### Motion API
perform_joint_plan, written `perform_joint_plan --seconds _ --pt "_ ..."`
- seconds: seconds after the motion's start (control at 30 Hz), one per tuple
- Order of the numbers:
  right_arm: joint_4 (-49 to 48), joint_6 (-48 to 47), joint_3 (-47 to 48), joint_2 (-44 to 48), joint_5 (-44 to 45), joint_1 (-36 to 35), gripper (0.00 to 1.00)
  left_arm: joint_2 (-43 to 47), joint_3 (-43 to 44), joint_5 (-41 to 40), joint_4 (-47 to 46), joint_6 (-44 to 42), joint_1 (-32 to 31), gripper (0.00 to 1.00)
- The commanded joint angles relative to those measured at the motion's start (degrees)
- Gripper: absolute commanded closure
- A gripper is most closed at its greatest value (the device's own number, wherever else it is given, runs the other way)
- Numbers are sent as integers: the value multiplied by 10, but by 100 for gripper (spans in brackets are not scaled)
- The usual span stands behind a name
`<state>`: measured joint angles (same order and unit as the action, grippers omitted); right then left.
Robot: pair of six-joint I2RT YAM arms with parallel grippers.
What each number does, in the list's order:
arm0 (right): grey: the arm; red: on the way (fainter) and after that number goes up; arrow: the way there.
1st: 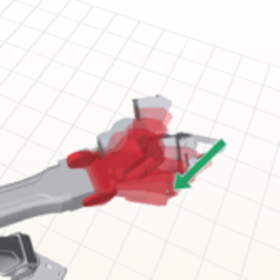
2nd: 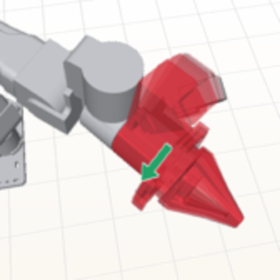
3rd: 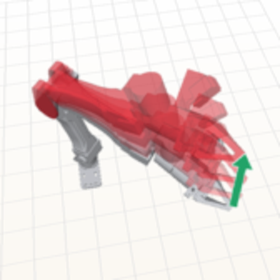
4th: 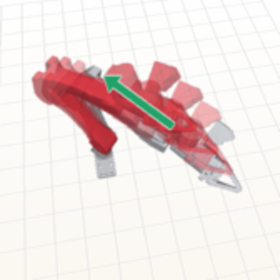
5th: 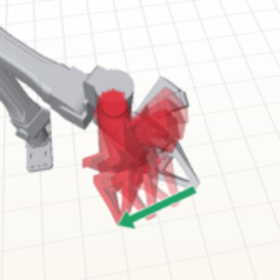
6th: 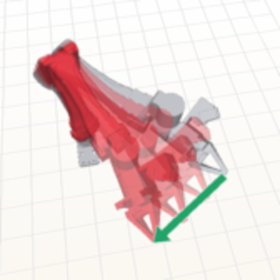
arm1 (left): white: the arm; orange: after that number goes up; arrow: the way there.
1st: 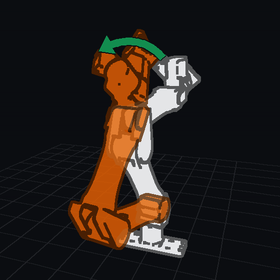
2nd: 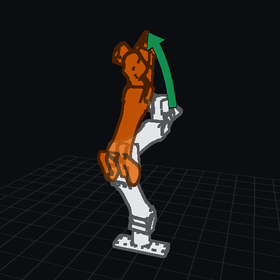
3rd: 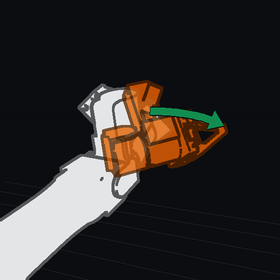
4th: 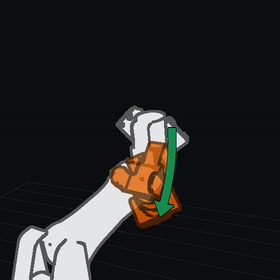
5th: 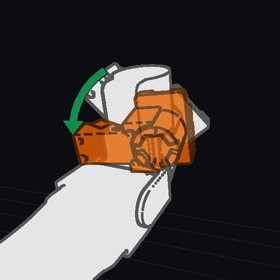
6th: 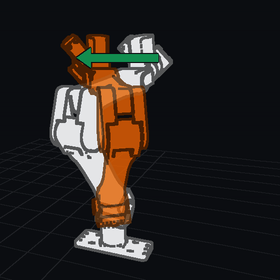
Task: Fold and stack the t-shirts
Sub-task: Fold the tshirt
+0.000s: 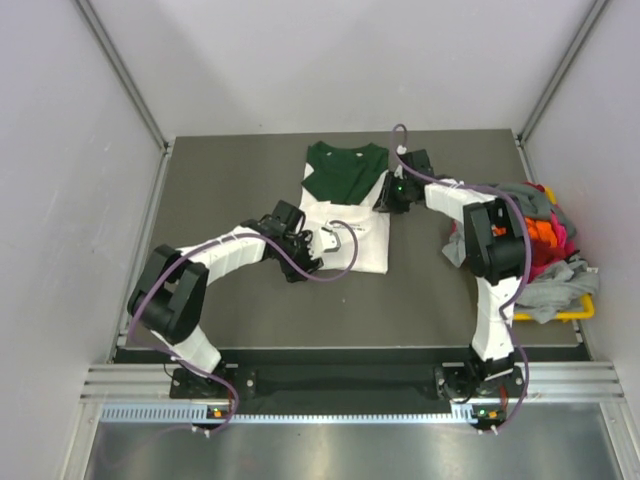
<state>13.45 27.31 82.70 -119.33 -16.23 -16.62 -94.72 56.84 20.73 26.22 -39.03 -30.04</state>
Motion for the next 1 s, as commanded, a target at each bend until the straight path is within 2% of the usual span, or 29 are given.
perform_joint_plan --seconds 0.0,0.07,0.13,0.17,0.2,0.3,0.37,0.53,0.8,0.87,0.9,0.93,0.97 --pt "15 -6 35 6 1 10 74 45 -10 -7 0 -27 -5 45" --pt "34 -15 20 44 14 10 72 62 -18 -23 -6 -39 -5 43" --pt "46 -24 -5 84 31 10 65 73 -31 -32 -16 -51 -5 42" --pt "48 -25 -44 134 40 8 61 83 -36 -39 -20 -63 -5 41" --pt "48 -25 -68 159 53 8 54 87 -41 -39 -22 -71 -5 41" --pt "42 -16 -178 245 68 -2 42 81 -64 -57 -56 -93 -5 41" --pt "33 -3 -251 280 65 -22 39 61 -67 -59 -59 -103 -5 41" --pt "11 32 -341 314 73 -73 36 31 -71 -76 -88 -100 -5 42" --pt "-62 70 -394 286 44 -92 44 7 -85 -82 -124 -87 -4 49" --pt "-78 74 -398 279 43 -91 48 -4 -85 -86 -134 -82 -4 60" --pt "-81 75 -396 275 42 -92 57 -7 -85 -89 -136 -79 -4 66" --pt "-84 74 -394 269 41 -92 63 -13 -83 -92 -141 -73 -4 77" --pt "-83 74 -388 264 32 -92 70 -15 -81 -99 -141 -69 -4 84"
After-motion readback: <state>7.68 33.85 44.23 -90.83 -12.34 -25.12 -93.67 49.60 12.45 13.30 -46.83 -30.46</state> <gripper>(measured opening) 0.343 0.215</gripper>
